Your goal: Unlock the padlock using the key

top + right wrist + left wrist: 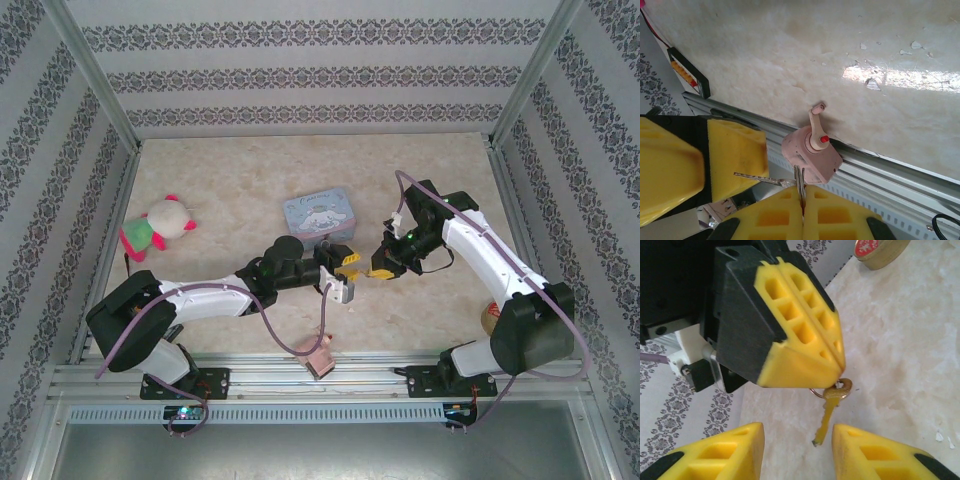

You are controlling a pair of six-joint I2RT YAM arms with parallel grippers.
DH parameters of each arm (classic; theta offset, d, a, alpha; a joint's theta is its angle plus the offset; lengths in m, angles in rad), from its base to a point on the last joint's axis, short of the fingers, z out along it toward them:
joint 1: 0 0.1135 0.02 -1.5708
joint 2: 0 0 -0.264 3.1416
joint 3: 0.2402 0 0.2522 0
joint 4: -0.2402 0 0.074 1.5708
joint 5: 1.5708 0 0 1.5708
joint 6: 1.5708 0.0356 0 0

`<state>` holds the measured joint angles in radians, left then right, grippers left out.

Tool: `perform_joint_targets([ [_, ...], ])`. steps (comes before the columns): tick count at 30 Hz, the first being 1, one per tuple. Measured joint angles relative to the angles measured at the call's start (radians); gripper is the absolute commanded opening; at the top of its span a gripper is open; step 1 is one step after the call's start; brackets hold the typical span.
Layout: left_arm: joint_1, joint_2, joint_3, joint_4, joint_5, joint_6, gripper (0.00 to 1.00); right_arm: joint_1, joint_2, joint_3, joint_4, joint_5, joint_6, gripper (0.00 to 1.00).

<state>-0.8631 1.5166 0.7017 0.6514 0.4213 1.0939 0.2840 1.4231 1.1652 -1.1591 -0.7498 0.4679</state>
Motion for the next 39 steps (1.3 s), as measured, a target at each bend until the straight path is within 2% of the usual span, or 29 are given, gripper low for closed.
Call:
perform_joint_targets([
  [12,-0.002,0.000,0.002,-0.055,0.013,0.029,0.35,0.000,0.004,0.005,0.000,0.000,0.000,0.00],
  [26,-0.019,0.029,0.014,-0.053,0.011,0.032,0.24,0.000,0.014,0.011,0.000,-0.001,0.000,0.00],
  [29,-0.021,0.029,0.014,-0.042,0.000,0.011,0.38,0.000,0.014,0.012,0.000,0.000,0.000,0.00],
  [32,-0.021,0.028,0.011,0.017,-0.039,-0.054,0.47,0.000,0.013,0.019,0.001,0.020,-0.001,0.00],
  [33,-0.021,0.027,0.010,0.036,-0.055,-0.089,0.52,0.000,0.012,0.021,0.003,0.034,0.000,0.00],
  [39,0.013,-0.039,0.003,0.048,-0.093,-0.371,0.64,0.016,-0.059,0.023,0.057,0.134,-0.003,0.00],
])
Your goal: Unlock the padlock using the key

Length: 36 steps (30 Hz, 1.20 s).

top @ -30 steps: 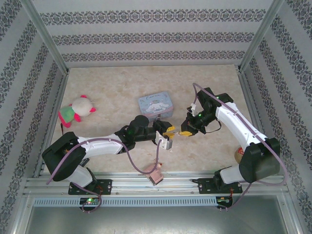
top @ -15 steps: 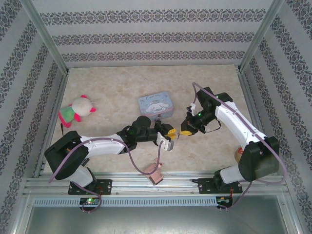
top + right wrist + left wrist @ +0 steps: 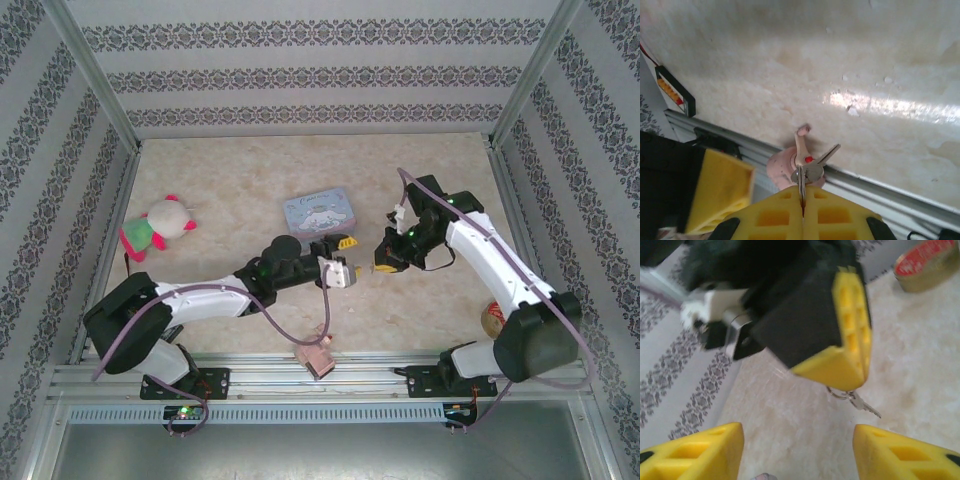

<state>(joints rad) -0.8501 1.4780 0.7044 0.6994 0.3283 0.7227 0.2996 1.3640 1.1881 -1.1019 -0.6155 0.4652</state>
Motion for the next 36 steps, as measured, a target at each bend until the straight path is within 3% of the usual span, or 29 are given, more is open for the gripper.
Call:
perform_joint_targets([
  [9,0.201,-0.135,-0.044,0.035,0.135,-0.433,0.67,0.021,-0.132,-0.019,0.191,0.015,0.068,0.00],
  [15,0.211,-0.106,-0.048,0.100,0.245,-0.573,0.61,0.066,-0.139,-0.020,0.344,-0.038,0.140,0.00],
  [23,0.211,-0.029,-0.057,0.227,0.309,-0.669,0.57,0.116,-0.139,-0.024,0.470,-0.076,0.197,0.00],
  [36,0.211,0.048,-0.057,0.286,0.312,-0.679,0.45,0.130,-0.116,-0.024,0.509,-0.090,0.221,0.00],
])
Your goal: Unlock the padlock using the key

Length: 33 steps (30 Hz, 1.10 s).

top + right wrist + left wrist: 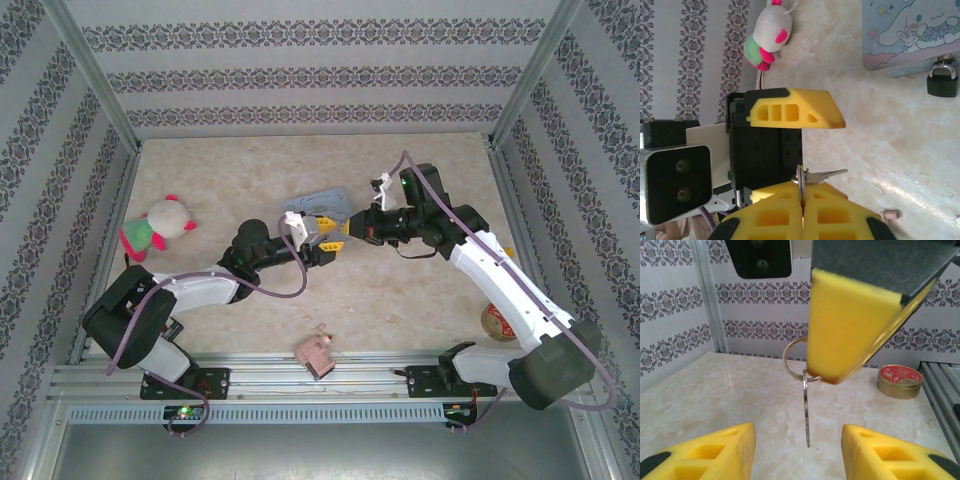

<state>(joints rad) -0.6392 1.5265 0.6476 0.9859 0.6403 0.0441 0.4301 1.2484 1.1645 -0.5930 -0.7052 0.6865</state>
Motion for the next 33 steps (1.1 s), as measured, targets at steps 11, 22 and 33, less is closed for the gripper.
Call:
perform_joint_targets([
  [11,0.000,0.027,0.001,0.022,0.000,0.001,0.35,0.013,0.011,0.000,0.000,-0.003,0.000,0.00],
  [22,0.000,0.050,0.017,0.033,0.005,0.005,0.10,0.018,0.020,0.000,0.002,-0.004,0.004,0.00],
  [33,-0.018,0.016,0.029,-0.055,-0.043,0.118,0.00,0.020,0.019,0.000,0.014,0.008,0.019,0.07],
])
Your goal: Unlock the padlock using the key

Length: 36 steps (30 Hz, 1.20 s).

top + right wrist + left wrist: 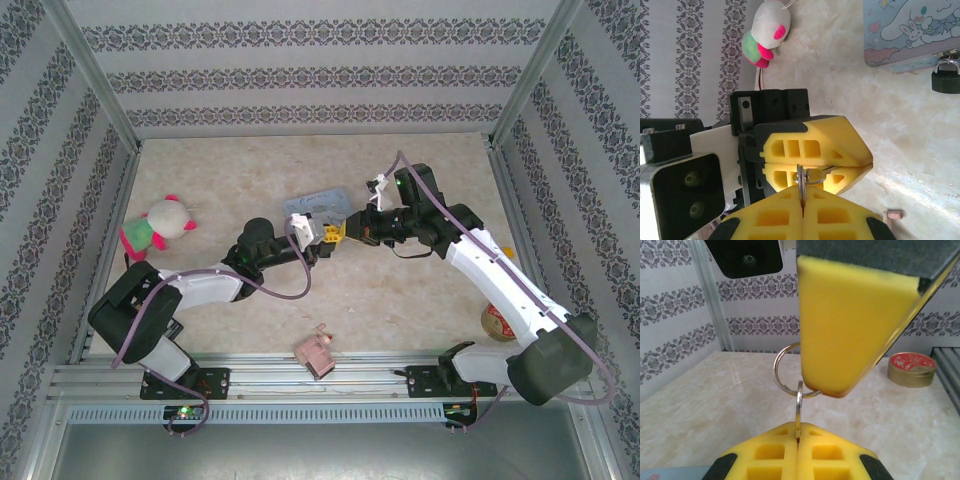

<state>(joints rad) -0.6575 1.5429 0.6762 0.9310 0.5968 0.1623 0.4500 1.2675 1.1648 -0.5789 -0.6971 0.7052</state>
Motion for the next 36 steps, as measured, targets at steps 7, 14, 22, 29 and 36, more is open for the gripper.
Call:
perform_joint_targets([
  [7,-0.042,-0.091,0.007,-0.148,-0.161,0.272,0.00,0.006,-0.082,-0.038,0.000,0.066,0.011,0.32],
  [14,-0.060,-0.108,0.006,-0.185,-0.269,0.512,0.00,-0.001,-0.206,-0.164,0.030,0.150,0.078,0.37],
  [22,-0.070,-0.108,-0.008,-0.185,-0.322,0.633,0.00,0.025,-0.253,-0.251,0.106,0.211,0.196,0.39],
  [29,-0.076,-0.108,-0.014,-0.185,-0.338,0.686,0.00,0.101,-0.248,-0.251,0.170,0.239,0.252,0.43],
  [36,-0.076,-0.108,-0.016,-0.183,-0.340,0.708,0.00,0.142,-0.187,-0.223,0.220,0.245,0.270,0.38],
])
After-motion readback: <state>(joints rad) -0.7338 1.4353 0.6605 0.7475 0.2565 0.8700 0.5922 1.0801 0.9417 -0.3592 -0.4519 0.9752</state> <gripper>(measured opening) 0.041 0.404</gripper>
